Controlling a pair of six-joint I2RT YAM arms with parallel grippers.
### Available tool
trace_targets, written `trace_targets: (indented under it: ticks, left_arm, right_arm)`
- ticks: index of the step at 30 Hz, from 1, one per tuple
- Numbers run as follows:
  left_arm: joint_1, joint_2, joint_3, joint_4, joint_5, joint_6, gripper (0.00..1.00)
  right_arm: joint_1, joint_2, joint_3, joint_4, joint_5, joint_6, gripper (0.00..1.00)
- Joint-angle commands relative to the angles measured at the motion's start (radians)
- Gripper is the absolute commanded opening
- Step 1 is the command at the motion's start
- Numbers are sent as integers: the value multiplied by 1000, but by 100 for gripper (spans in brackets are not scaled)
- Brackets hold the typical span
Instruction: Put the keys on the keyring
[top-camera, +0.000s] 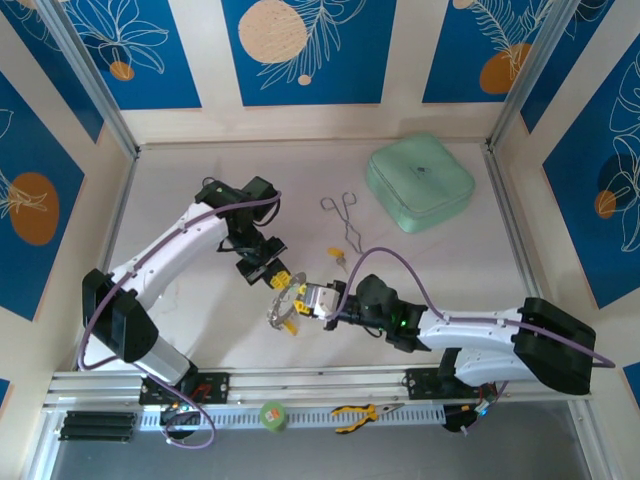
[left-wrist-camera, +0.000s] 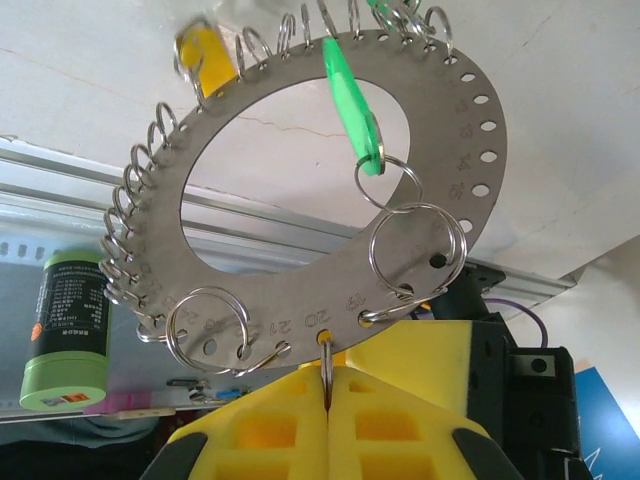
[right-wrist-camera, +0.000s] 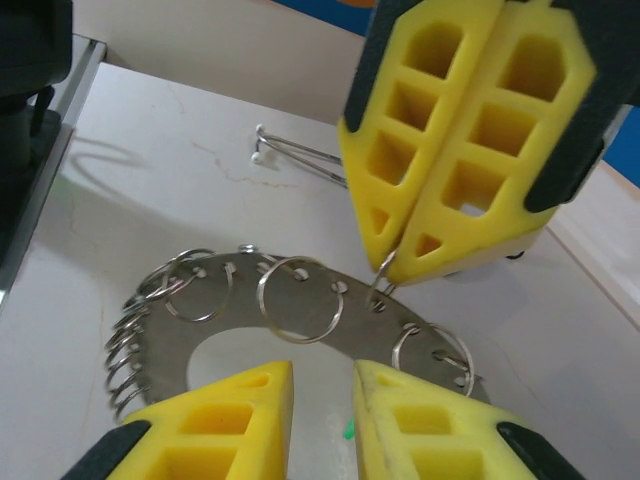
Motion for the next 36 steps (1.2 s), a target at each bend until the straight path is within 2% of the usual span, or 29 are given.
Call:
trace_targets:
  ticks: [1, 19, 23, 28, 30, 31, 33, 35, 36]
  left_arm:
    - [10, -36, -15, -4, 38, -90, 0]
    - [11, -60, -52, 33, 58, -122, 0]
    - [10, -70, -58, 57, 66, -145, 0]
    - [11, -101, -102, 134, 89, -196, 0]
    - [10, -133, -148, 212, 97, -238, 0]
    - [10, -150, -174, 264, 101, -250, 5]
    - [14, -192, -229, 382, 77, -267, 39]
    - [25, -237, -251, 428, -28, -230, 61]
    - [30, -257, -256, 446, -97, -183, 68]
  right_arm:
    - [4, 18, 26, 85, 42, 34, 25]
    - [3, 104, 73, 154, 32, 71, 24]
    - [4, 125, 83, 159, 54, 74, 18]
    - [3, 143, 99, 152, 80, 76, 0]
    - [-2, 138, 99, 148, 71, 82, 0]
    - [-6, 135, 96, 147, 63, 85, 0]
    - [-14, 122, 90, 135, 43, 91, 0]
    - [-24, 106, 87, 105, 21, 92, 0]
    - [-32, 92, 84, 83, 6, 90, 0]
